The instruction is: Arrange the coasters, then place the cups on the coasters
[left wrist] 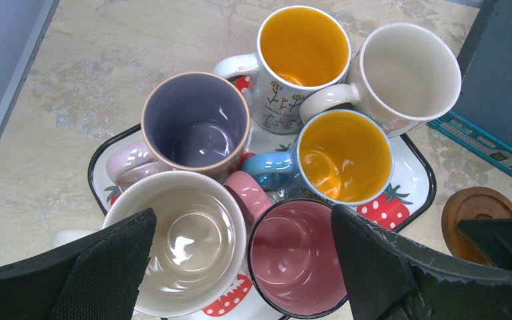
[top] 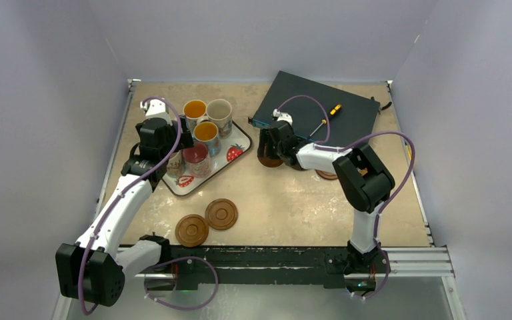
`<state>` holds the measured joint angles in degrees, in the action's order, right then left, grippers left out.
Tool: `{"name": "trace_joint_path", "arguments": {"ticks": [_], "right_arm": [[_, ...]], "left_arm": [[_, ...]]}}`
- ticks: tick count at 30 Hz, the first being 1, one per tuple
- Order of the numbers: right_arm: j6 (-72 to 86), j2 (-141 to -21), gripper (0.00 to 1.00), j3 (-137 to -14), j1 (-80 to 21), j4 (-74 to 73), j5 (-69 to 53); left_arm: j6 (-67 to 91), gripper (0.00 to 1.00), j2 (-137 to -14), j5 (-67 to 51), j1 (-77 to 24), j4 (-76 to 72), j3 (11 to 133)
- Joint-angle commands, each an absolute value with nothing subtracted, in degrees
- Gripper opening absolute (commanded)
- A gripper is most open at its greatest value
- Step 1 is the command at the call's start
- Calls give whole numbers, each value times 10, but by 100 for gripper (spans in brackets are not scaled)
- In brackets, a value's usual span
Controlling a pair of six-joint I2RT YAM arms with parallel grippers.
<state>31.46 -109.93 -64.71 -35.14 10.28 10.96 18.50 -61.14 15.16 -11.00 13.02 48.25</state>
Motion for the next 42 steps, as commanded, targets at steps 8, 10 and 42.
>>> {"name": "trace_joint_path", "arguments": {"ticks": [8,10,42], "right_arm": [[267,-1074,74,-636,-347,92,105],[247,-1066,76,-643,-347,95,86],[248,-1012,82,-633,-605,147,-32]], "left_arm": [[193,98,-599,156,-112,125,500],[192,98,-601,149,-112,125,501],[178,98,-585,103,-112,107,493]]}}
